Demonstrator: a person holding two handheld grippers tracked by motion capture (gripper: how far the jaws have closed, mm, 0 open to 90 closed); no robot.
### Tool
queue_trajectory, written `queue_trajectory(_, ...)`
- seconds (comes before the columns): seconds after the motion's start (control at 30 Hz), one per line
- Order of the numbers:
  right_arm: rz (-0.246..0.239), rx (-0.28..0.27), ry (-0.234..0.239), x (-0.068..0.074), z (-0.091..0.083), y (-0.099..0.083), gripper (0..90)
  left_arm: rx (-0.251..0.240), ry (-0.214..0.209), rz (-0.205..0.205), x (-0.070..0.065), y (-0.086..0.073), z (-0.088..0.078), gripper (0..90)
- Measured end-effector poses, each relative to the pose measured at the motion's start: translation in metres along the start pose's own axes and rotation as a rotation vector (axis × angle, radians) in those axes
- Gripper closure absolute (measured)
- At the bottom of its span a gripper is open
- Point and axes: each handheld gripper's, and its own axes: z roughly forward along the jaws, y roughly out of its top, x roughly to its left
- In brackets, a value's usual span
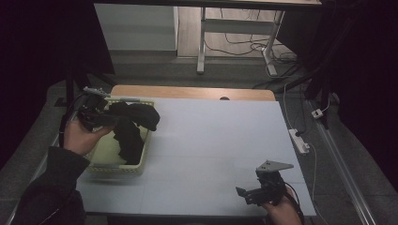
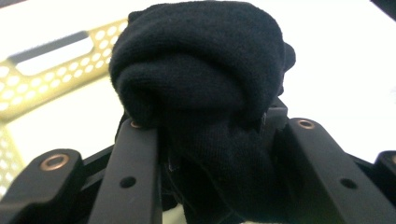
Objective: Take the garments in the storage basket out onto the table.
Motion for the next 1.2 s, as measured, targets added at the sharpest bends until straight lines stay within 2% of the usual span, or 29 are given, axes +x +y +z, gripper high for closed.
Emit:
queue_trajectory(0.2,0.001,-0.002,0.0,0.0,0.0,0.0,0.6,-0.01,-0.017,0.036,-0.011,0.016,0.001,62.5)
queue_trajectory(0.4,0.0,-0.002,0.001,0.0,0.0,0.0,0.6,-0.033,-0.06,0.073,-0.026,0.039,0.004,62.5)
queue_trajectory(0.53,-0.001,-0.003,0.001,0.0,0.0,0.0,0.6,-0.041,-0.065,0.093,-0.036,0.05,0.005,62.5)
queue_trajectory(0.97,0.002,-0.004,0.003,-0.001,0.0,0.0,0.6,-0.046,-0.094,0.131,-0.053,0.081,0.014,62.4)
queue_trajectory(1.2,0.006,-0.007,0.006,0.0,-0.001,0.0,0.6,-0.055,-0.126,0.164,-0.071,0.102,0.023,62.4)
